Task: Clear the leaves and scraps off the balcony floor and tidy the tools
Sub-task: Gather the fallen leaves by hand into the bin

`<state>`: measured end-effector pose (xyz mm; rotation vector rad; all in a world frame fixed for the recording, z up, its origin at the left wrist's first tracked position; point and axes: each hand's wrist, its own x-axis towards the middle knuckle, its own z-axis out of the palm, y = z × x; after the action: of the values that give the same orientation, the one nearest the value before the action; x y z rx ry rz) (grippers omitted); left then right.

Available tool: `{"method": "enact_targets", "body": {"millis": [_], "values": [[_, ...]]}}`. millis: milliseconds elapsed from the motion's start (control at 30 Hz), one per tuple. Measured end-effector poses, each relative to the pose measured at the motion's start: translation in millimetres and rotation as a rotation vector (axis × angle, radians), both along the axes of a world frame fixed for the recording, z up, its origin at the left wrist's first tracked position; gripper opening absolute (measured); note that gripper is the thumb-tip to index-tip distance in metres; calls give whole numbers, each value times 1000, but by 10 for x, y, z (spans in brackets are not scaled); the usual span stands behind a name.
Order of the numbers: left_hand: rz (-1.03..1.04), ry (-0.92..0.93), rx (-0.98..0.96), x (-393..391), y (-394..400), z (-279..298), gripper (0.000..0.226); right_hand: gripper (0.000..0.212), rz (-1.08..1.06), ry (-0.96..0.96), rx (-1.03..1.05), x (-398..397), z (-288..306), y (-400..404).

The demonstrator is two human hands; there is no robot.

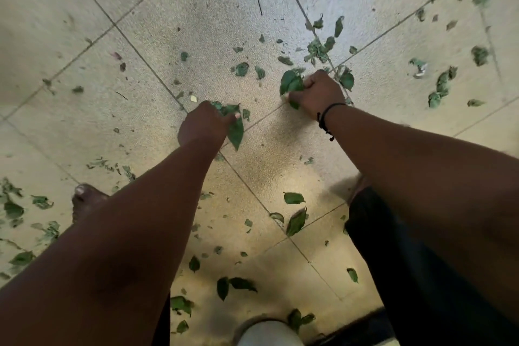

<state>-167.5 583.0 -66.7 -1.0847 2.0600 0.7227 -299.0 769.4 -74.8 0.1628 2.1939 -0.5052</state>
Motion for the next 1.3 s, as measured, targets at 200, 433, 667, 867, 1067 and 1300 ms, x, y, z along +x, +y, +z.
{"method": "enact_targets", "body": {"millis": [200, 433, 667, 867, 1067, 1300], "values": [[-133, -51, -35, -42, 65, -92, 57, 28, -83, -26, 53, 67, -135, -78], [-42, 10, 57, -9, 146, -64, 22, 16, 125, 53, -119, -26, 30, 46], [-46, 58, 64, 127, 88, -32, 39, 42, 614, 186, 28, -196, -26, -266], [-308, 236, -9, 179, -26, -81, 53, 23, 548, 89, 67, -246, -93, -244], [-479, 290, -102, 94, -133, -144, 48, 14, 419, 2, -82, -53, 72, -240], [-54, 202, -58, 210, -343, -115, 59, 7, 177, -336, -226, 620, 162, -698]]}}
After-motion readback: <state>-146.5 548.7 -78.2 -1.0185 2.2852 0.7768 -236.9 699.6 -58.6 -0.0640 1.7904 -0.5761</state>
